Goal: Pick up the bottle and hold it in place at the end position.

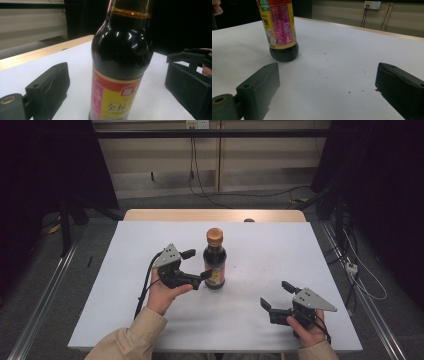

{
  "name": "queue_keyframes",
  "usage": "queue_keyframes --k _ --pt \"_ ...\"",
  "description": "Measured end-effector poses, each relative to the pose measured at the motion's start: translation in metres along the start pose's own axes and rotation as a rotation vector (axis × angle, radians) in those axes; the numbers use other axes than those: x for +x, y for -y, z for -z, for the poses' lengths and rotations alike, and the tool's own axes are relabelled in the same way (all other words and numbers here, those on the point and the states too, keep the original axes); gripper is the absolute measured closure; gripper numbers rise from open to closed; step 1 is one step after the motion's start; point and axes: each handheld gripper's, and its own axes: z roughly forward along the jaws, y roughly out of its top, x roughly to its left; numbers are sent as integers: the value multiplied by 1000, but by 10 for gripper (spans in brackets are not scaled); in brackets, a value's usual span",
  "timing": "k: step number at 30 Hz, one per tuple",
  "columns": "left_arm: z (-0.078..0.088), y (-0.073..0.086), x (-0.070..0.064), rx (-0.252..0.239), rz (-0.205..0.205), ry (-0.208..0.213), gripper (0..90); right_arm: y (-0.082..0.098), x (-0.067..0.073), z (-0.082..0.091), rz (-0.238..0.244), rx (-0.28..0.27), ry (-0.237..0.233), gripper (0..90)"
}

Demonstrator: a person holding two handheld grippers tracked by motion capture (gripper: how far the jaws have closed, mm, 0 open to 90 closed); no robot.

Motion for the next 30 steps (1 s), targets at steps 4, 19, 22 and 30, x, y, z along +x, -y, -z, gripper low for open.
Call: queue_keyframes --k 4,19,22,30 --pt "-5 -1 -1 2 4 9 64 0 0 0 -1 -1 1 54" --pt "-32 3 -4 46 -22 1 124 0 -1 1 -3 -2 3 54" --pt "-37 4 -5 52 -29 0 137 0 -1 1 -4 -2 4 54" --pt "-47 5 -8 58 -47 -20 187 0 -2 2 -7 -3 4 55"
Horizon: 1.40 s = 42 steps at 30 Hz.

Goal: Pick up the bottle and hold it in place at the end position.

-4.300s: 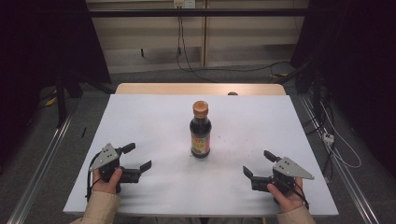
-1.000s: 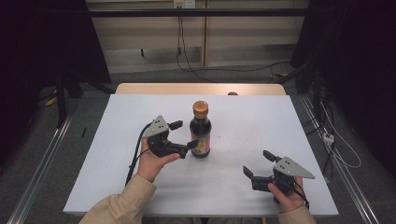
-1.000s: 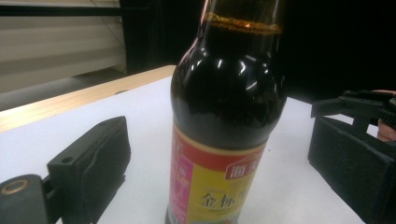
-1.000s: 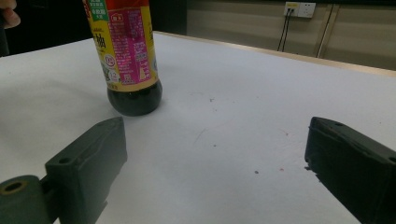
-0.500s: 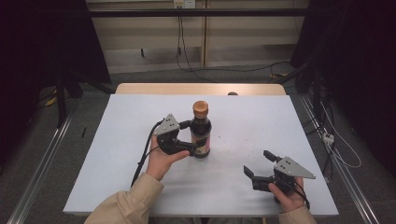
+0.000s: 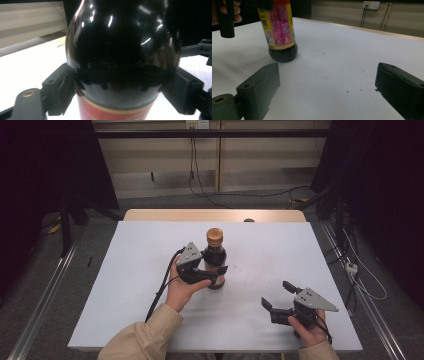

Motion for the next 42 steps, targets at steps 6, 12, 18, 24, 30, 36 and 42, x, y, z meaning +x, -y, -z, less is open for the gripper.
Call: queue_keyframes --k 6,12,18,24,30,36,42 --pt "-4 3 1 3 -16 -7 229 0 -1 0 0 -1 0 55" --pt "-7 5 1 -2 -20 -22 279 0 -1 0 1 -1 0 55" --pt "-6 4 2 -12 -51 -20 296 0 -1 0 -1 0 0 55" --pt "-6 3 2 -17 -70 -7 300 0 -2 0 2 -3 -4 55" --pt "-9 -2 5 -17 -80 -18 295 0 -3 1 -6 -4 -5 55" --pt "-16 -4 7 -26 -85 1 296 1 -4 1 -17 -7 -7 55" --pt "-21 -5 15 -29 -86 -31 300 0 -4 3 -18 -10 -10 55"
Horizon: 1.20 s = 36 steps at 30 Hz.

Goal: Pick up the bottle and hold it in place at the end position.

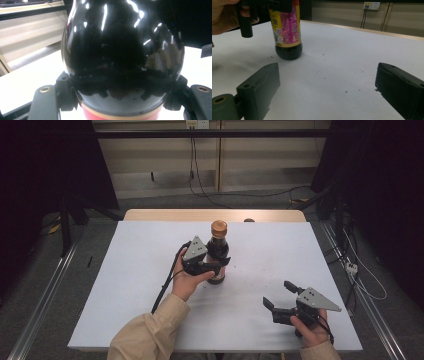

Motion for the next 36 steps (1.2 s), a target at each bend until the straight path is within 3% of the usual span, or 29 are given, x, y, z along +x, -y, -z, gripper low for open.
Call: queue_keyframes --k 8,9,13,26,36 --pt "-3 -3 11 -8 17 -27 302 -1 0 0 1 -2 -3 55" --pt "-3 -4 14 0 2 -28 302 0 0 0 1 -2 -3 55" --pt "-5 -6 17 0 6 -30 302 0 0 0 1 -3 -3 55" --pt "-16 -4 24 10 4 -53 302 -1 -1 0 -7 -9 -1 55" --pt "-20 -5 27 14 0 -45 302 -1 -2 1 -3 -8 -1 55"
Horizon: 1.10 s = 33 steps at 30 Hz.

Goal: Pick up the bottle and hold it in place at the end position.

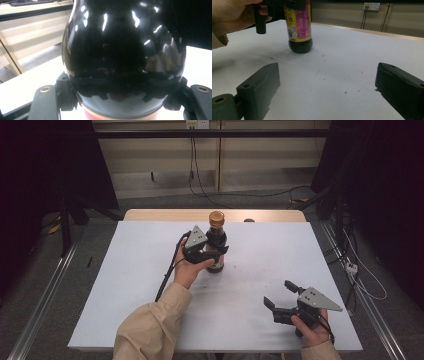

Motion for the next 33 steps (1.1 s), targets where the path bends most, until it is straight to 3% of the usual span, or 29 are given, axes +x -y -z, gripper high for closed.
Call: queue_keyframes --k 12,18,33 --pt "3 0 4 14 18 29 300 0 1 -1 6 6 -2 55" --pt "4 -2 8 43 -4 54 301 1 1 0 3 7 -1 55" --pt "2 2 8 16 19 65 296 1 3 -2 10 17 -5 55"
